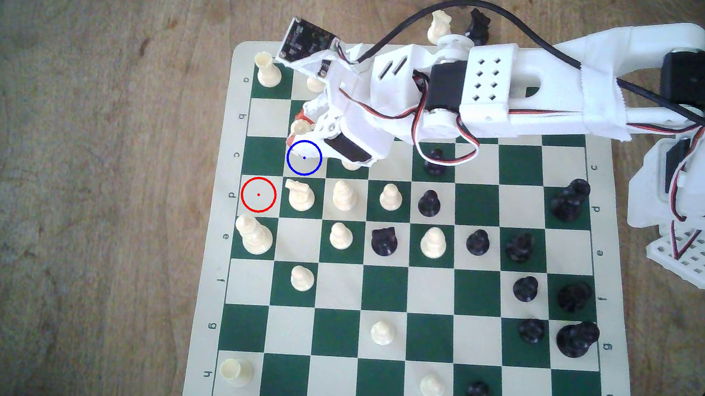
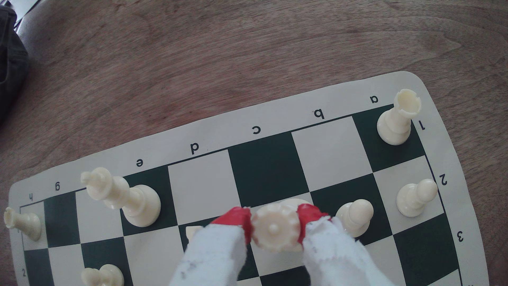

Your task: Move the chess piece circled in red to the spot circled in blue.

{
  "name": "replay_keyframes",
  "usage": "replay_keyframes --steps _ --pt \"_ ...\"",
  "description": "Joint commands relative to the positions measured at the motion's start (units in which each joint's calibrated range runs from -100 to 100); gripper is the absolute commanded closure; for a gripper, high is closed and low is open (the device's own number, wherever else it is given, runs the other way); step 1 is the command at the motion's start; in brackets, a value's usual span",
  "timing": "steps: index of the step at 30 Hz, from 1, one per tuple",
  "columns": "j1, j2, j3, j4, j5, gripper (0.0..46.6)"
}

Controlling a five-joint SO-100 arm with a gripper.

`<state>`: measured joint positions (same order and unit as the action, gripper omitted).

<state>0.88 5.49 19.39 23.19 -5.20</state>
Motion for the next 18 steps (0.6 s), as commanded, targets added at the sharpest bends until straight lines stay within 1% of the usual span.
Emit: replay_keyframes --steps 1,18 --pt "-0.06 -3.28 -1.80 -1.24 0.20 46.4" --pt "-1.00 0.71 -2.52 -1.32 0.20 46.4"
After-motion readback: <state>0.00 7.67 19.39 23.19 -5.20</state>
